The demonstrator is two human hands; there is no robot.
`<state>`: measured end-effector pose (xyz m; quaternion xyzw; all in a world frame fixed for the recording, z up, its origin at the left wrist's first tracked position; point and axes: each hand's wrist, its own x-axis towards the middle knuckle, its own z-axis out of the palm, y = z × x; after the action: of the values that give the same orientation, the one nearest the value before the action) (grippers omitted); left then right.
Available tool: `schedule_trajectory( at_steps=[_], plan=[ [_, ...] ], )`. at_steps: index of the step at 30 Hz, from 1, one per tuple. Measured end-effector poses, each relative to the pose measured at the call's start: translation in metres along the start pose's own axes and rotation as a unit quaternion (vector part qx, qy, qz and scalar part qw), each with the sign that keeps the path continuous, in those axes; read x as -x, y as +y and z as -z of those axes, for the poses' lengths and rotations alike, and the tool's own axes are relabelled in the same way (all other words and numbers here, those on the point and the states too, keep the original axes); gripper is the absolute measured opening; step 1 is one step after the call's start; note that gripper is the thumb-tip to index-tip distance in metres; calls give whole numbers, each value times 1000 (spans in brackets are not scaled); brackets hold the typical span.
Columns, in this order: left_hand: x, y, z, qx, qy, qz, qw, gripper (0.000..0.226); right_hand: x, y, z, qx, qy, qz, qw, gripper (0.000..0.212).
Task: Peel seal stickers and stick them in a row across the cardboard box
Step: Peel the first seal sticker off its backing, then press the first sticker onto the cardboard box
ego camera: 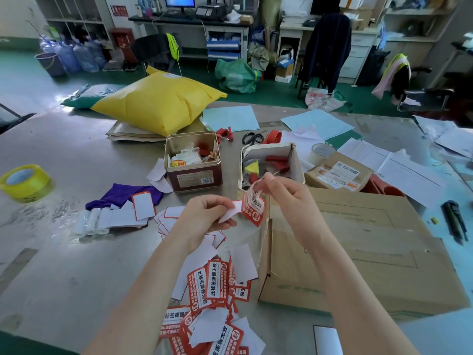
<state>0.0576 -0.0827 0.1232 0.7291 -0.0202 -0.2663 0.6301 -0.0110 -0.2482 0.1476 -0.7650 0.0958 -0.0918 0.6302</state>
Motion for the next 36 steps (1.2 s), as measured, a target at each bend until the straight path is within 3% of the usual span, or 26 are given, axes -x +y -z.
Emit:
schedule_trajectory(
  at_steps=[10, 14, 25, 36],
  plan=[
    [-23, -20, 13, -27, 113, 33, 993, 26, -6, 3, -6, 17, -3, -20, 1000, 39],
    [-31, -35, 18, -54, 175, 35, 982, 28, -9, 2, -10, 30, -4, -14, 999, 23],
    [-51, -87, 34, -49, 199, 127, 970, 36, -21, 8, -30, 98, -46, -36, 993, 36],
    [-51, -102, 44, -102, 138, 230, 958, 42, -24, 6, -46, 145, -83, -55, 984, 38]
  ],
)
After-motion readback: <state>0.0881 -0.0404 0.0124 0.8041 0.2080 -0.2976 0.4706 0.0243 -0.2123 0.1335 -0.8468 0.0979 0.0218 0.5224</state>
